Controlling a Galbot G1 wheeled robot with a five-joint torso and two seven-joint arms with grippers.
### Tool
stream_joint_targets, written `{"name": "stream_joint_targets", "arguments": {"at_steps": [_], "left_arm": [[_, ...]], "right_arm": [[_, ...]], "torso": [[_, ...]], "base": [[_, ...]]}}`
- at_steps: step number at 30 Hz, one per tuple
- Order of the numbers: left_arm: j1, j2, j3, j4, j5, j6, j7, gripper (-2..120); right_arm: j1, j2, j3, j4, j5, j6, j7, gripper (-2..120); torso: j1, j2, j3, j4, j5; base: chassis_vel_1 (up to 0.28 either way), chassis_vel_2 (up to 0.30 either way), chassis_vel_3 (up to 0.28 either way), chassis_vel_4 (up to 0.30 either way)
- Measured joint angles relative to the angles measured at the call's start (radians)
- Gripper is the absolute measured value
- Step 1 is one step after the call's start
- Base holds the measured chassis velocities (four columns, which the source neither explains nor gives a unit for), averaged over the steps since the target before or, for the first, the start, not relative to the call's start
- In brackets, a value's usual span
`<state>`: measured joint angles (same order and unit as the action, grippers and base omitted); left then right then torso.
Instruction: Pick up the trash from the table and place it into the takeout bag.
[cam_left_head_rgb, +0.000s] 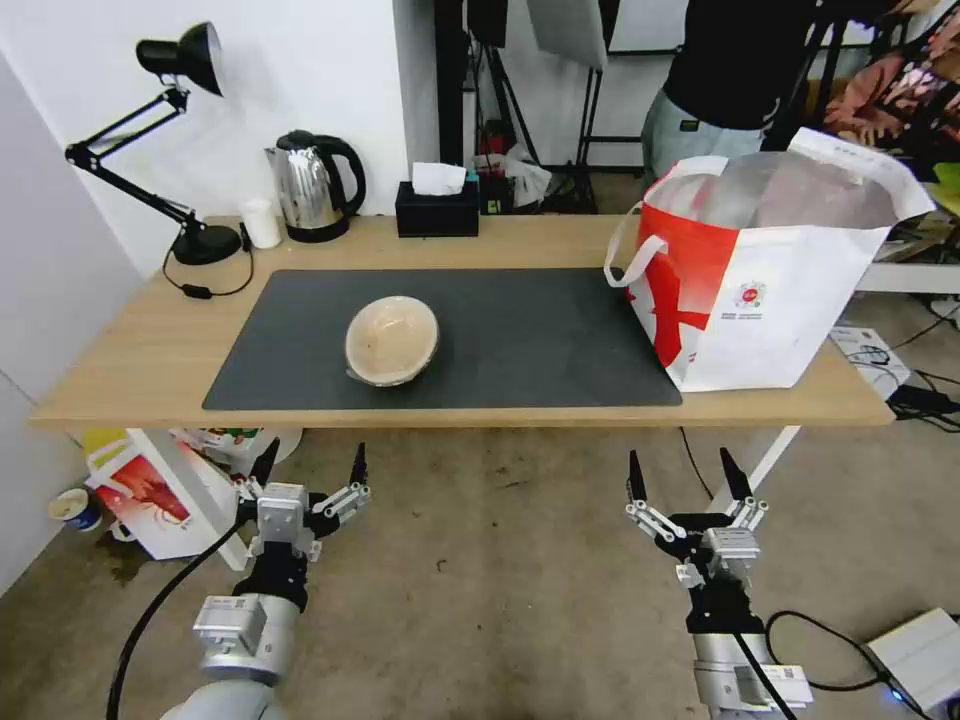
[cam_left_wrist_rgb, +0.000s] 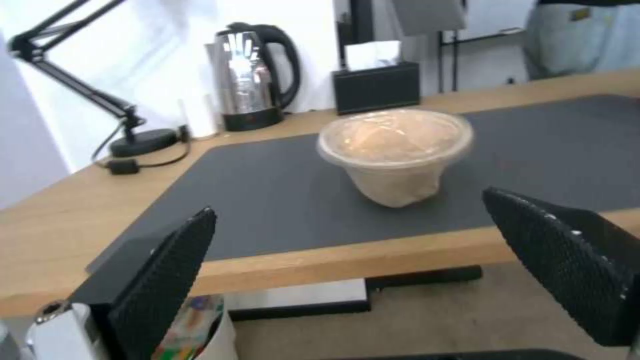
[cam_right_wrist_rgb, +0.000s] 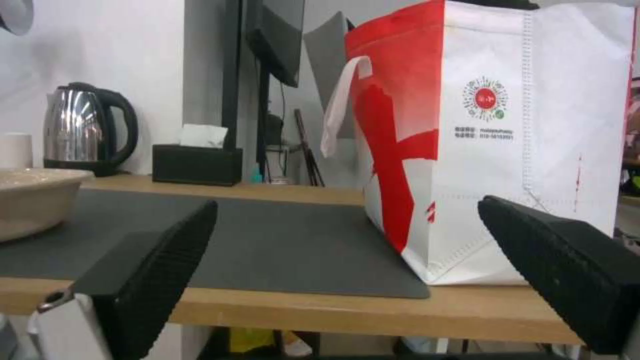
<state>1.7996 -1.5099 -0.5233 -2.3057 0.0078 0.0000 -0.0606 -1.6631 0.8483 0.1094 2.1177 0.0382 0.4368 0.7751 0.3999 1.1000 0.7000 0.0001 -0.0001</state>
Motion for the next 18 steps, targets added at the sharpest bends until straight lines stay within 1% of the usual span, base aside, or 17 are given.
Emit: {"name": "stream_joint_targets", "arguments": {"at_steps": [3, 4, 6, 7, 8, 11, 12, 15, 18], "left_arm": [[-0.001, -0.015, 0.038, -0.013, 0.013, 0.001, -0.084, 100], [-0.001, -0.015, 0.038, -0.013, 0.013, 0.001, -0.084, 100], [-0.003, -0.031, 0.080, -0.028, 0.027, 0.002, -0.179, 100], [-0.004, -0.036, 0.093, -0.032, 0.031, 0.002, -0.209, 100], [-0.004, -0.036, 0.093, -0.032, 0.031, 0.002, -0.209, 100], [-0.006, -0.054, 0.140, -0.048, 0.046, 0.004, -0.314, 100], [-0.006, -0.054, 0.140, -0.048, 0.046, 0.004, -0.314, 100], [-0.008, -0.071, 0.184, -0.063, 0.061, 0.005, -0.411, 100], [-0.008, -0.073, 0.190, -0.065, 0.063, 0.006, -0.425, 100]], "right_arm": [[0.000, 0.000, 0.000, 0.000, 0.000, 0.000, 0.000, 100], [0.000, 0.000, 0.000, 0.000, 0.000, 0.000, 0.000, 100], [0.000, 0.000, 0.000, 0.000, 0.000, 0.000, 0.000, 100], [0.000, 0.000, 0.000, 0.000, 0.000, 0.000, 0.000, 100], [0.000, 0.000, 0.000, 0.000, 0.000, 0.000, 0.000, 100], [0.000, 0.000, 0.000, 0.000, 0.000, 0.000, 0.000, 100], [0.000, 0.000, 0.000, 0.000, 0.000, 0.000, 0.000, 100], [0.000, 0.000, 0.000, 0.000, 0.000, 0.000, 0.000, 100], [0.000, 0.000, 0.000, 0.000, 0.000, 0.000, 0.000, 100]], "torso": [[0.000, 0.000, 0.000, -0.0001, 0.0001], [0.000, 0.000, 0.000, -0.0001, 0.0001], [0.000, 0.000, 0.000, -0.0001, 0.0001], [0.000, 0.000, 0.000, 0.0000, 0.0002], [0.000, 0.000, 0.000, 0.0000, 0.0002], [0.000, 0.000, 0.000, -0.0001, 0.0002], [0.000, 0.000, 0.000, -0.0001, 0.0002], [0.000, 0.000, 0.000, -0.0001, 0.0002], [0.000, 0.000, 0.000, -0.0001, 0.0002]], "base": [[0.000, 0.000, 0.000, 0.000], [0.000, 0.000, 0.000, 0.000], [0.000, 0.000, 0.000, 0.000], [0.000, 0.000, 0.000, 0.000], [0.000, 0.000, 0.000, 0.000], [0.000, 0.000, 0.000, 0.000], [0.000, 0.000, 0.000, 0.000], [0.000, 0.000, 0.000, 0.000], [0.000, 0.000, 0.000, 0.000]]}}
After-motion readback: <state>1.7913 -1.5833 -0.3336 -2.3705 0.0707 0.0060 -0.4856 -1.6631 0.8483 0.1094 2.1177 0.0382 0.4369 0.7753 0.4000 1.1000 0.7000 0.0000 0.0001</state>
